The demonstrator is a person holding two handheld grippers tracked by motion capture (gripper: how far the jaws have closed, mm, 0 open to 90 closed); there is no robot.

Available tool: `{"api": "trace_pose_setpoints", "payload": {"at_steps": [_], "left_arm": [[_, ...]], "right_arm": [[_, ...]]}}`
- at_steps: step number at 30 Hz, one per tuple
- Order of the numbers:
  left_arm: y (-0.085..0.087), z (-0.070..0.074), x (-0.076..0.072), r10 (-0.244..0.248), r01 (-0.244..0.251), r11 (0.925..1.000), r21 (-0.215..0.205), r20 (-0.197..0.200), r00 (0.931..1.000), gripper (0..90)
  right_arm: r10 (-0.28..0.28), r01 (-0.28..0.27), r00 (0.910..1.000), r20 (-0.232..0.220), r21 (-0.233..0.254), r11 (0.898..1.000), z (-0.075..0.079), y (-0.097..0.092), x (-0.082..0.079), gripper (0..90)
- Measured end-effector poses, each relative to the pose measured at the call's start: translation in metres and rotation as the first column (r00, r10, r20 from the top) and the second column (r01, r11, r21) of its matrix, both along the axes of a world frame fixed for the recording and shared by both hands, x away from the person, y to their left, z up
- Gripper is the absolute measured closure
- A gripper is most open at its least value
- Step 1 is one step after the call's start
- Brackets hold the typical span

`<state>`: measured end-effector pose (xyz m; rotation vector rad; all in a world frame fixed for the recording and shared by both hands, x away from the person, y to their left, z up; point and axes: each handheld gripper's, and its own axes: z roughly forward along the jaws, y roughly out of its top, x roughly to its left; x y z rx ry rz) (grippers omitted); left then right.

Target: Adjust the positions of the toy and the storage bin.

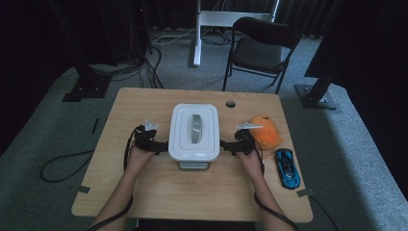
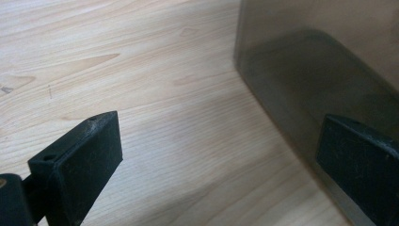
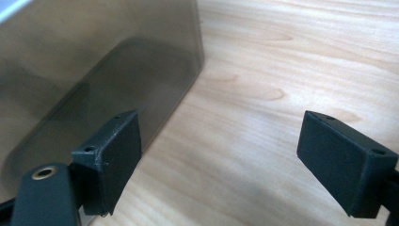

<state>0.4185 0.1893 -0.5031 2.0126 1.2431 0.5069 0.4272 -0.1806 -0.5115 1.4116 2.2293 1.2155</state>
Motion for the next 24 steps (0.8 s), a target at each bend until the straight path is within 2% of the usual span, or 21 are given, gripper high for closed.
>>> {"api": "trace_pose_setpoints", "payload": {"at_steps": [4, 6, 13, 16, 19, 24], "left_arm": [[-0.001, 0.000, 0.005, -0.012, 0.012, 0.9999, -0.009, 0.003, 0.9999, 0.1], [-0.003, 0.001, 0.007, -0.013, 0.013, 0.9999, 0.006, 0.006, 0.9999, 0.1], [-0.009, 0.008, 0.013, -0.037, 0.037, 0.9992, 0.013, 0.027, 0.9989, 0.1], [-0.010, 0.009, 0.014, -0.042, 0.041, 0.9990, 0.018, 0.027, 0.9988, 0.1], [-0.010, 0.009, 0.014, -0.045, 0.044, 0.9989, 0.016, 0.028, 0.9986, 0.2], [-0.013, 0.010, 0.011, -0.040, 0.038, 0.9986, 0.037, 0.042, 0.9983, 0.2]], "right_arm": [[-0.007, 0.007, 1.0000, 0.005, -0.002, 1.000, 0.002, 0.002, 0.006, 13.7], [-0.003, 0.003, 1.0000, 0.003, -0.008, 1.000, 0.003, 0.005, 0.008, 13.7], [0.011, -0.012, 0.9999, -0.009, -0.024, 1.000, 0.002, 0.015, 0.018, 13.7], [0.017, -0.018, 0.9998, -0.005, -0.039, 0.999, 0.002, 0.017, 0.020, 14.1], [0.026, -0.026, 0.9995, -0.016, -0.032, 0.999, 0.002, 0.016, 0.021, 14.3], [0.037, -0.037, 0.9992, -0.013, -0.036, 0.999, 0.004, 0.018, 0.019, 16.1]]}}
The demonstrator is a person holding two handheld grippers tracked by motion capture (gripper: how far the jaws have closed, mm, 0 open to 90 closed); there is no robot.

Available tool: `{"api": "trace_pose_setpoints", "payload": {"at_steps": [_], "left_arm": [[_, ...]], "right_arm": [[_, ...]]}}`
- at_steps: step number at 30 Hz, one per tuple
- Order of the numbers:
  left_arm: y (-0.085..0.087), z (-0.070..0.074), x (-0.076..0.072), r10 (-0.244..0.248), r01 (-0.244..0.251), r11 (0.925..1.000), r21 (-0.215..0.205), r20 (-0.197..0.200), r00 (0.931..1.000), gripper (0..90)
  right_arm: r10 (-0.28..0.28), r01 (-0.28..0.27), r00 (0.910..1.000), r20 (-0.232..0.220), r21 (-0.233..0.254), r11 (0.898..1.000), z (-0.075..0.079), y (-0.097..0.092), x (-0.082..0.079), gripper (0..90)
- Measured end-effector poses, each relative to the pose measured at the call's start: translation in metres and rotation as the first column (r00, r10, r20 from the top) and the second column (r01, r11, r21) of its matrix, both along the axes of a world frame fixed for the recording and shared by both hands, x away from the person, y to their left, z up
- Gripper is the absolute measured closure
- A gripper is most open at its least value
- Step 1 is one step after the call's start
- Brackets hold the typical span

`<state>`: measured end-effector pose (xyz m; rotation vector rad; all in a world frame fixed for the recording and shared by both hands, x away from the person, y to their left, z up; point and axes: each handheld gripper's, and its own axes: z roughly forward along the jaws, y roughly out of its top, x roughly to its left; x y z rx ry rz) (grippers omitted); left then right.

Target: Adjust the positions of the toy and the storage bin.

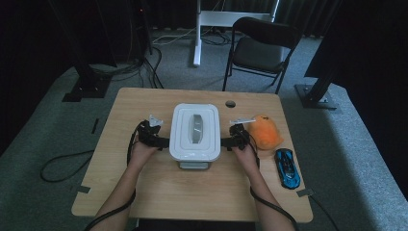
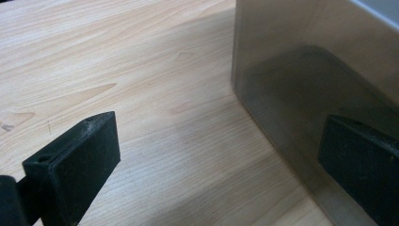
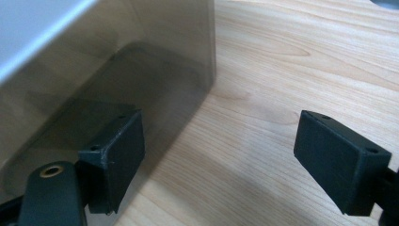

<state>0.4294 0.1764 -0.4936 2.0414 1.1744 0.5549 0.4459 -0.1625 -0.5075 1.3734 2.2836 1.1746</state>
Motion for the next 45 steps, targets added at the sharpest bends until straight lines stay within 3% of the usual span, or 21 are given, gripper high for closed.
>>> {"api": "trace_pose_setpoints", "payload": {"at_steps": [16, 24, 37, 45], "left_arm": [[-0.002, 0.002, -0.020, -0.023, 0.023, 0.9996, 0.013, -0.002, 0.9997, 0.9], [-0.006, 0.005, -0.037, -0.046, 0.046, 0.9977, 0.050, 0.008, 0.9989, 0.9], [-0.010, 0.005, -0.058, -0.066, 0.065, 0.9965, 0.052, 0.015, 0.9977, 0.9], [-0.012, 0.006, -0.078, -0.105, 0.103, 0.9929, 0.060, 0.026, 0.9941, 0.8]], "right_arm": [[0.068, -0.068, 0.9977, -0.007, 0.027, 0.997, 0.003, -0.002, -0.012, 18.2], [0.094, -0.094, 0.9955, 0.012, 0.008, 0.996, 0.004, -0.005, -0.023, 19.2], [0.119, -0.119, 0.9927, 0.022, 0.004, 0.993, 0.004, -0.009, -0.037, 19.3], [0.137, -0.138, 0.9903, 0.021, 0.041, 0.990, 0.000, -0.014, -0.045, 19.8]]}}
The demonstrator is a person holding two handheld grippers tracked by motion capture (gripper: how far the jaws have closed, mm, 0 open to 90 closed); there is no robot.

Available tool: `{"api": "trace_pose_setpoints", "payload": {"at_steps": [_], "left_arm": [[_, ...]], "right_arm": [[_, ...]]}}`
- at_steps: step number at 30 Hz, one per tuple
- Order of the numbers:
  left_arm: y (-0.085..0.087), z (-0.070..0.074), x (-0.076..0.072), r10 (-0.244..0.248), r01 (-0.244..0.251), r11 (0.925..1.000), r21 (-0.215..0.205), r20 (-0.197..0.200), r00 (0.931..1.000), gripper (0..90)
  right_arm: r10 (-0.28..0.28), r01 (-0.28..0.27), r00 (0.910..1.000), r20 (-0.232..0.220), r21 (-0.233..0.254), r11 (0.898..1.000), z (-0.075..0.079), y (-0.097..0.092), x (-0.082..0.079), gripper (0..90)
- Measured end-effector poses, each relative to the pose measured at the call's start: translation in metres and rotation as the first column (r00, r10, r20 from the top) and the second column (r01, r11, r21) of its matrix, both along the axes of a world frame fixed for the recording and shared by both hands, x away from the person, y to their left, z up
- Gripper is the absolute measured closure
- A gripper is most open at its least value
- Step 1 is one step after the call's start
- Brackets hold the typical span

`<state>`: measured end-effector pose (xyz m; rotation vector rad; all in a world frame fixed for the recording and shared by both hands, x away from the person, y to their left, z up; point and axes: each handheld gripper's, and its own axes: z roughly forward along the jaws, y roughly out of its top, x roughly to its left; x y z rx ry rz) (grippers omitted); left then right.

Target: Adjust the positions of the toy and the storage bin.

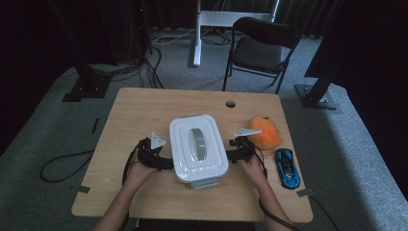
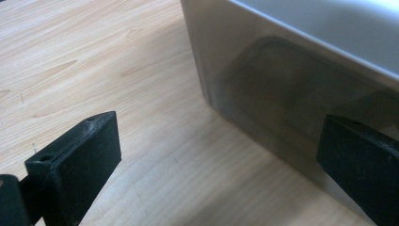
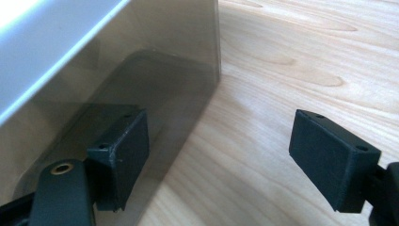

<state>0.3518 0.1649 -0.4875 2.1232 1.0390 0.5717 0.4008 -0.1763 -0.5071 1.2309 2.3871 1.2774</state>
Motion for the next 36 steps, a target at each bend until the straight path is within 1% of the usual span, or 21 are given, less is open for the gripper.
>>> {"api": "trace_pose_setpoints", "payload": {"at_steps": [1, 3, 5, 8, 13, 15, 18, 23, 24, 26, 27, 28, 29, 30, 31, 33, 35, 36], "left_arm": [[0.000, 0.000, -0.002, 0.000, 0.000, 1.0000, 0.004, 0.004, 1.0000, 0.8], [0.001, 0.000, -0.006, 0.004, -0.004, 1.0000, -0.005, 0.009, 1.0000, 0.8], [0.002, -0.001, -0.010, 0.009, -0.009, 0.9999, -0.011, 0.012, 0.9999, 0.8], [0.002, -0.002, -0.016, 0.018, -0.018, 0.9998, -0.012, 0.020, 0.9996, 0.9], [0.003, -0.003, -0.023, 0.034, -0.034, 0.9991, -0.027, 0.006, 0.9994, 0.9], [0.003, -0.003, -0.026, 0.037, -0.037, 0.9989, -0.029, 0.004, 0.9993, 0.9], [0.002, -0.004, -0.028, 0.035, -0.035, 0.9989, -0.031, 0.000, 0.9994, 0.9], [0.002, -0.005, -0.032, 0.017, -0.017, 0.9991, -0.039, -0.014, 0.9998, 0.9], [0.001, -0.006, -0.033, 0.002, -0.003, 0.9990, -0.044, -0.022, 0.9997, 0.9], [0.000, -0.006, -0.034, 0.010, -0.010, 0.9995, -0.028, -0.018, 0.9998, 0.8], [0.000, -0.006, -0.033, 0.013, -0.013, 0.9997, -0.019, -0.025, 0.9996, 0.9], [0.001, -0.006, -0.033, 0.023, -0.023, 0.9996, -0.018, -0.029, 0.9993, 0.8], [0.002, -0.007, -0.033, 0.016, -0.017, 0.9994, -0.031, -0.037, 0.9992, 0.8], [0.004, -0.008, -0.033, 0.004, -0.006, 0.9990, -0.044, -0.045, 0.9990, 0.8], [0.005, -0.009, -0.034, 0.002, -0.004, 0.9992, -0.040, -0.046, 0.9989, 0.8], [0.008, -0.011, -0.035, -0.020, 0.018, 0.9985, -0.051, -0.050, 0.9985, 0.8], [0.011, -0.012, -0.036, -0.023, 0.020, 0.9984, -0.053, -0.054, 0.9983, 0.8], [0.017, -0.014, -0.036, -0.014, 0.009, 0.9968, -0.080, -0.064, 0.9979, 0.8]], "right_arm": [[0.003, -0.003, 1.0000, -0.002, 0.004, 1.000, 0.000, 0.000, -0.002, 19.8], [0.013, -0.013, 0.9999, 0.000, 0.007, 1.000, -0.001, 0.000, -0.004, 19.8], [0.022, -0.022, 0.9997, 0.008, 0.001, 1.000, 0.000, 0.001, -0.007, 19.8], [0.034, -0.034, 0.9994, 0.008, -0.003, 0.999, 0.000, 0.001, -0.010, 19.8], [0.043, -0.043, 0.9989, 0.020, 0.000, 0.999, 0.000, 0.002, -0.014, 19.8], [0.047, -0.048, 0.9986, 0.022, 0.007, 0.999, 0.000, 0.002, -0.015, 19.9], [0.047, -0.048, 0.9984, 0.030, 0.004, 0.999, 0.000, 0.001, -0.017, 19.9], [0.045, -0.045, 0.9983, 0.036, 0.001, 0.999, 0.001, 0.000, -0.020, 19.9], [0.046, -0.046, 0.9983, 0.037, 0.000, 0.999, 0.001, 0.000, -0.021, 19.8], [0.043, -0.043, 0.9979, 0.048, 0.008, 0.999, 0.000, -0.003, -0.023, 19.7], [0.042, -0.043, 0.9982, 0.042, 0.012, 0.999, 0.000, -0.004, -0.023, 19.0], [0.039, -0.039, 0.9986, 0.037, 0.013, 0.999, 0.000, -0.005, -0.022, 17.8], [0.035, -0.035, 0.9986, 0.040, 0.014, 0.999, -0.001, -0.006, -0.022, 16.6], [0.031, -0.031, 0.9986, 0.043, 0.012, 0.999, -0.002, -0.006, -0.023, 15.5], [0.026, -0.026, 0.9985, 0.047, 0.001, 1.000, -0.003, -0.006, -0.023, 14.1], [0.024, -0.021, 0.9975, 0.067, -0.047, 0.999, -0.006, -0.005, -0.025, 14.1], [0.024, -0.021, 0.9979, 0.061, -0.056, 0.998, -0.008, -0.006, -0.025, 14.1], [0.021, -0.017, 0.9981, 0.057, -0.063, 0.998, -0.011, -0.007, -0.025, 14.1]]}}
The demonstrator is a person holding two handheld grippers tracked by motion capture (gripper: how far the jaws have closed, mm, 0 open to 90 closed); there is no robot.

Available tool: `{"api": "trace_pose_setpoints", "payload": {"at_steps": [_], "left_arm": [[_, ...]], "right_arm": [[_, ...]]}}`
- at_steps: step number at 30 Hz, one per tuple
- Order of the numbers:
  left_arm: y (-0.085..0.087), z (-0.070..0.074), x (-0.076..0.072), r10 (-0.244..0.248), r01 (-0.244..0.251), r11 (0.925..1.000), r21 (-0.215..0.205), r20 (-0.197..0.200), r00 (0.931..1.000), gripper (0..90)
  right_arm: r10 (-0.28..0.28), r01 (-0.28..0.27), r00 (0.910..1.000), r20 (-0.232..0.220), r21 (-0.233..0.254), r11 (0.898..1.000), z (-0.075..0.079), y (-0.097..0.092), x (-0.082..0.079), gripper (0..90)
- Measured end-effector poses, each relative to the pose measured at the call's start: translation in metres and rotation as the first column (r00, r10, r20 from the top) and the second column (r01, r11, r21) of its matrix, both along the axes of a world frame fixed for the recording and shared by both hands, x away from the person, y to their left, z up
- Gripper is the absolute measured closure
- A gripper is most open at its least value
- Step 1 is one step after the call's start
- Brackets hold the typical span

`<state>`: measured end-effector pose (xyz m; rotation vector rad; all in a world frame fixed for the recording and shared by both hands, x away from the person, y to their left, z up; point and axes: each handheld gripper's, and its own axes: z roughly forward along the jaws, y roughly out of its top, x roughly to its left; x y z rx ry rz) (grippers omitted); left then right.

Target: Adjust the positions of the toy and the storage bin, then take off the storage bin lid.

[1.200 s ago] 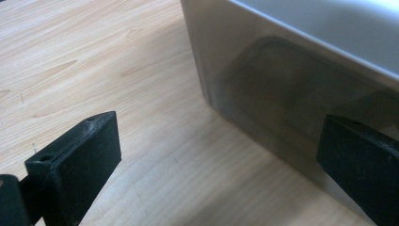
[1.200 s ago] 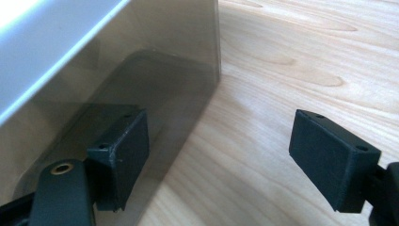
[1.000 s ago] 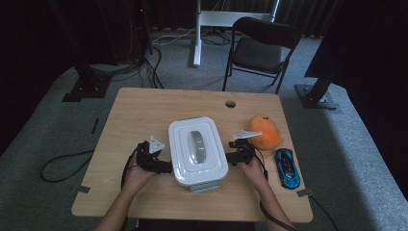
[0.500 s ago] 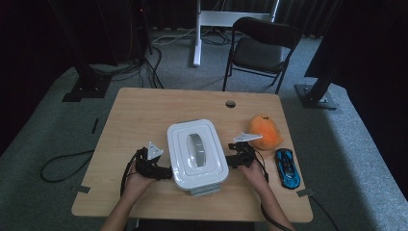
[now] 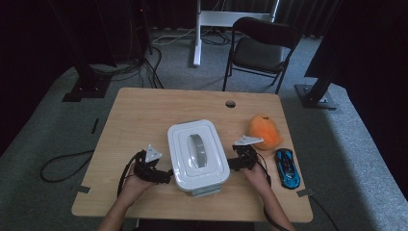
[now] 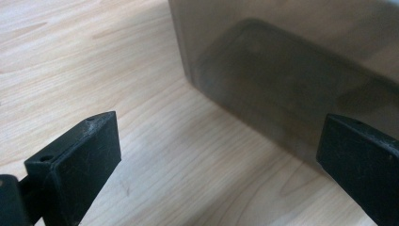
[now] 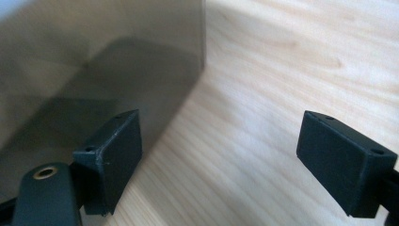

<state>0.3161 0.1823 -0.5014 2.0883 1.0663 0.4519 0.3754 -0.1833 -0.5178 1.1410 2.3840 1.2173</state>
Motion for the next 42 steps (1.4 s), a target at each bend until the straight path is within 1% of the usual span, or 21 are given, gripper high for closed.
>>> {"api": "trace_pose_setpoints", "payload": {"at_steps": [1, 3, 5, 8, 10, 12, 15, 17, 18, 20, 21, 22, 23, 25, 27, 28, 32, 37, 38, 40, 42], "left_arm": [[0.003, 0.000, 0.000, -0.001, 0.001, 0.9999, -0.012, -0.002, 1.0000, 0.8], [0.009, 0.000, -0.002, -0.010, 0.010, 0.9999, -0.012, -0.003, 0.9999, 0.8], [0.015, 0.001, -0.004, -0.014, 0.014, 0.9998, -0.017, -0.005, 0.9999, 0.7], [0.027, 0.002, -0.008, -0.027, 0.027, 0.9996, -0.014, -0.008, 0.9996, 0.7], [0.037, 0.003, -0.011, -0.034, 0.034, 0.9994, -0.001, 0.003, 0.9994, 0.8], [0.047, 0.003, -0.014, -0.042, 0.042, 0.9987, -0.029, -0.001, 0.9991, 0.8], [0.059, 0.003, -0.018, -0.051, 0.051, 0.9978, -0.043, 0.002, 0.9987, 0.8], [0.065, 0.004, -0.021, -0.059, 0.059, 0.9964, -0.061, 0.005, 0.9982, 0.8], [0.067, 0.004, -0.022, -0.058, 0.059, 0.9963, -0.062, 0.008, 0.9983, 0.8], [0.070, 0.005, -0.025, -0.060, 0.061, 0.9971, -0.046, 0.019, 0.9980, 0.7], [0.071, 0.005, -0.026, -0.061, 0.062, 0.9975, -0.034, 0.024, 0.9978, 0.8], [0.073, 0.005, -0.028, -0.063, 0.064, 0.9972, -0.038, 0.029, 0.9976, 0.8], [0.073, 0.005, -0.028, -0.063, 0.064, 0.9972, -0.038, 0.029, 0.9976, 0.8], [0.077, 0.006, -0.030, -0.060, 0.061, 0.9973, -0.040, 0.036, 0.9976, 0.8], [0.079, 0.008, -0.031, -0.055, 0.057, 0.9972, -0.049, 0.037, 0.9978, 0.8], [0.079, 0.009, -0.032, -0.062, 0.064, 0.9968, -0.049, 0.040, 0.9973, 0.8], [0.080, 0.013, -0.032, -0.054, 0.056, 0.9973, -0.048, 0.036, 0.9979, 0.8], [0.077, 0.020, -0.032, -0.057, 0.059, 0.9970, -0.049, 0.036, 0.9977, 0.8], [0.076, 0.022, -0.032, -0.058, 0.060, 0.9965, -0.058, 0.036, 0.9977, 0.8], [0.072, 0.025, -0.032, -0.063, 0.065, 0.9970, -0.044, 0.041, 0.9972, 0.8], [0.070, 0.028, -0.033, -0.080, 0.083, 0.9947, -0.060, 0.043, 0.9959, 0.8]], "right_arm": [[-0.013, 0.013, 0.9999, -0.001, -0.011, 1.000, -0.005, -0.004, -0.001, 14.0], [-0.024, 0.024, 0.9997, -0.009, -0.008, 1.000, -0.009, -0.008, -0.003, 13.9], [-0.025, 0.025, 0.9997, -0.001, -0.016, 1.000, -0.011, -0.011, -0.006, 13.8], [-0.017, 0.017, 0.9998, 0.005, -0.020, 1.000, -0.015, -0.015, -0.010, 13.7], [-0.024, 0.025, 0.9996, 0.013, -0.031, 0.999, -0.016, -0.018, -0.012, 13.6], [-0.032, 0.032, 0.9993, 0.021, -0.037, 0.999, -0.017, -0.020, -0.015, 13.5], [-0.039, 0.040, 0.9989, 0.027, -0.053, 0.998, -0.019, -0.023, -0.019, 13.5], [-0.037, 0.038, 0.9990, 0.027, -0.063, 0.997, -0.021, -0.026, -0.023, 13.4], [-0.036, 0.038, 0.9991, 0.024, -0.058, 0.998, -0.023, -0.027, -0.025, 13.4], [-0.033, 0.034, 0.9992, 0.022, -0.053, 0.998, -0.026, -0.030, -0.028, 13.4], [-0.036, 0.038, 0.9990, 0.026, -0.062, 0.997, -0.027, -0.031, -0.030, 13.3], [-0.039, 0.042, 0.9986, 0.036, -0.076, 0.996, -0.028, -0.032, -0.032, 13.4], [-0.039, 0.042, 0.9986, 0.036, -0.076, 0.996, -0.028, -0.032, -0.032, 13.4], [-0.041, 0.045, 0.9984, 0.038, -0.101, 0.994, -0.030, -0.033, -0.035, 13.3], [-0.043, 0.045, 0.9988, 0.025, -0.111, 0.993, -0.031, -0.034, -0.035, 13.3], [-0.041, 0.044, 0.9988, 0.024, -0.114, 0.992, -0.031, -0.034, -0.035, 13.3], [-0.048, 0.052, 0.9982, 0.037, -0.145, 0.988, -0.031, -0.032, -0.036, 12.8], [-0.046, 0.050, 0.9983, 0.036, -0.147, 0.988, -0.031, -0.033, -0.035, 12.5], [-0.048, 0.053, 0.9982, 0.035, -0.147, 0.988, -0.031, -0.033, -0.035, 12.5], [-0.049, 0.054, 0.9982, 0.035, -0.148, 0.988, -0.031, -0.033, -0.035, 12.5], [-0.054, 0.058, 0.9980, 0.035, -0.148, 0.987, -0.031, -0.033, -0.035, 12.6]]}}
